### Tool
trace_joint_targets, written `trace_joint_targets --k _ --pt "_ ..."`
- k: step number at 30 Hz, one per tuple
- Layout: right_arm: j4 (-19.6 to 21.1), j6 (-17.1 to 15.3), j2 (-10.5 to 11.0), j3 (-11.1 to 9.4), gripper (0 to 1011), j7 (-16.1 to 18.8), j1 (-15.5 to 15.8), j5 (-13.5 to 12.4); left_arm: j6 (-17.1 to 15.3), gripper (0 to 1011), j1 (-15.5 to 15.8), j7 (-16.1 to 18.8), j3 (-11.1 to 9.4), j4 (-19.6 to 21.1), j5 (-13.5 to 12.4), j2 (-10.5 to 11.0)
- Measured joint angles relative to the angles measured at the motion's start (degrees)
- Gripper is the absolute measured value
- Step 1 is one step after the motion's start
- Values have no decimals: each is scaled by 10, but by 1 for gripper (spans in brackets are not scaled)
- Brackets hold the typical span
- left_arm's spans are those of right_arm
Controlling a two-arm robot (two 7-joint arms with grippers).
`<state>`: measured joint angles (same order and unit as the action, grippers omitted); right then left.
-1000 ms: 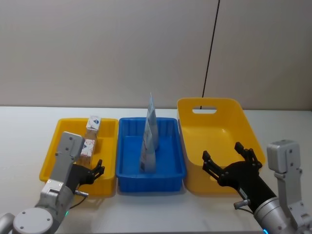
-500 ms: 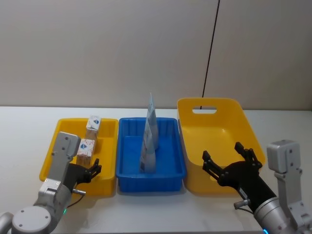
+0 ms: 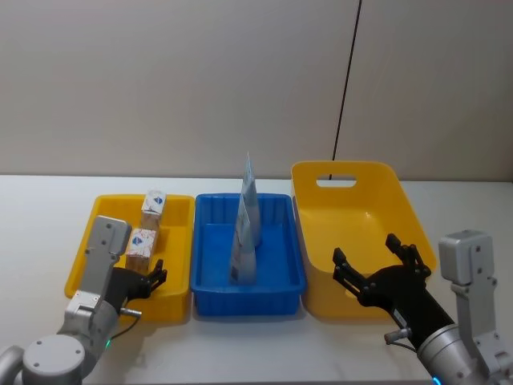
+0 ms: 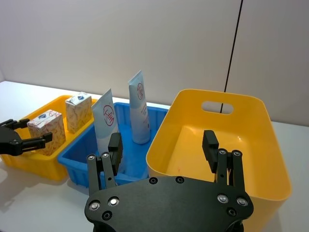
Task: Bimanual collaborative sorting of washing and personal care products
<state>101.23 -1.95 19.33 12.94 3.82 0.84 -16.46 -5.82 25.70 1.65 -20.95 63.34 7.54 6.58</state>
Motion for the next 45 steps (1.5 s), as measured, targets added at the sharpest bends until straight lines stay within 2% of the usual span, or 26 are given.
trace_joint_targets --k 18,22,23,25,28,31,32,34,35,36,38,45 --pt "0 0 0 0 1002 0 0 0 11 988 17 -9 9 -28 -4 -6" --pt "0 0 0 0 1002 0 0 0 12 882 20 -12 11 -35 -5 -9" --pt "0 0 0 0 1002 0 0 0 12 882 20 -12 11 -35 -5 -9" --pt "0 0 0 0 1002 0 0 0 12 793 21 -13 12 -39 -5 -10" --pt "0 0 0 0 1002 0 0 0 13 738 23 -15 13 -43 -6 -12" --pt "0 0 0 0 1002 0 0 0 14 621 25 -18 14 -48 -7 -13" --pt "0 0 0 0 1002 0 0 0 14 621 25 -18 14 -49 -7 -14" --pt "0 0 0 0 1002 0 0 0 15 518 26 -20 14 -51 -8 -15" --pt "0 0 0 0 1002 0 0 0 15 518 26 -20 14 -51 -8 -15" --pt "0 0 0 0 1002 0 0 0 16 460 27 -21 15 -53 -8 -15" --pt "0 0 0 0 1002 0 0 0 17 423 27 -22 15 -55 -10 -16" --pt "0 0 0 0 1002 0 0 0 20 422 28 -25 17 -58 -13 -18"
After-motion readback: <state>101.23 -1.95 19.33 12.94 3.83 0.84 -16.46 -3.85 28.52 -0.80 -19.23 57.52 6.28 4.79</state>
